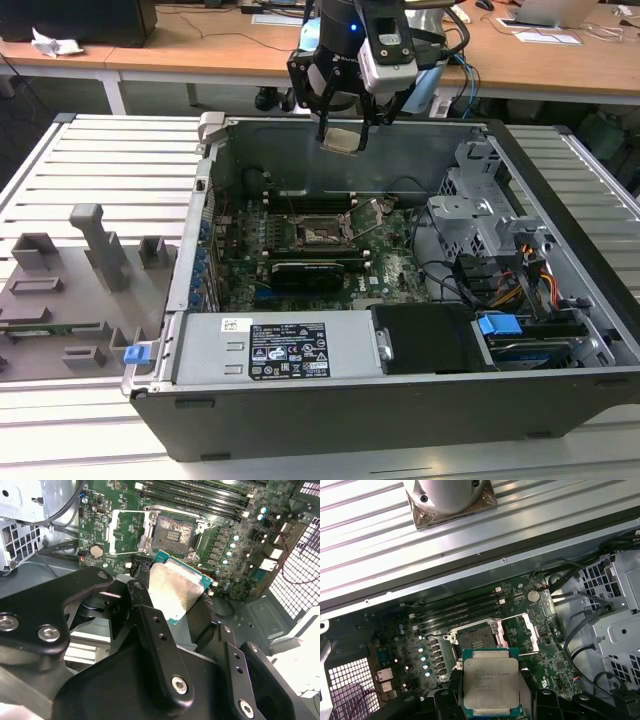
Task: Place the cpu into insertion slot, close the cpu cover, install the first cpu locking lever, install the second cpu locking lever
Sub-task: 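Place the cpu into insertion slot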
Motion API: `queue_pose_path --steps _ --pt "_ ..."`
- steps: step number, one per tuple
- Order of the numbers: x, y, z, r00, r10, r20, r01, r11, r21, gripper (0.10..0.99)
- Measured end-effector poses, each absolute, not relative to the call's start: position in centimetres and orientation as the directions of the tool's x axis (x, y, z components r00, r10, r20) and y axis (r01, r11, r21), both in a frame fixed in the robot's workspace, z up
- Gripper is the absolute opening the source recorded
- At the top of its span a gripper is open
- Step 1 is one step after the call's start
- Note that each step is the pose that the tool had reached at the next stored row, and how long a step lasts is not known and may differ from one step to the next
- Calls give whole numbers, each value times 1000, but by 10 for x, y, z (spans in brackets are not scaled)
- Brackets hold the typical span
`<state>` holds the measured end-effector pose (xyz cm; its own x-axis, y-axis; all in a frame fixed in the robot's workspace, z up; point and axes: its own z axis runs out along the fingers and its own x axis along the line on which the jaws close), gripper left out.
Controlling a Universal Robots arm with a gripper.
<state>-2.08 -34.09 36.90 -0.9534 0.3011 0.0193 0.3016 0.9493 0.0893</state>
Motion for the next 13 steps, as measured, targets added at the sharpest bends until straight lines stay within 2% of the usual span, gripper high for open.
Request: queue_pose_path --steps 13 --pt "-21 -341 369 -948 319 19 319 943 89 537"
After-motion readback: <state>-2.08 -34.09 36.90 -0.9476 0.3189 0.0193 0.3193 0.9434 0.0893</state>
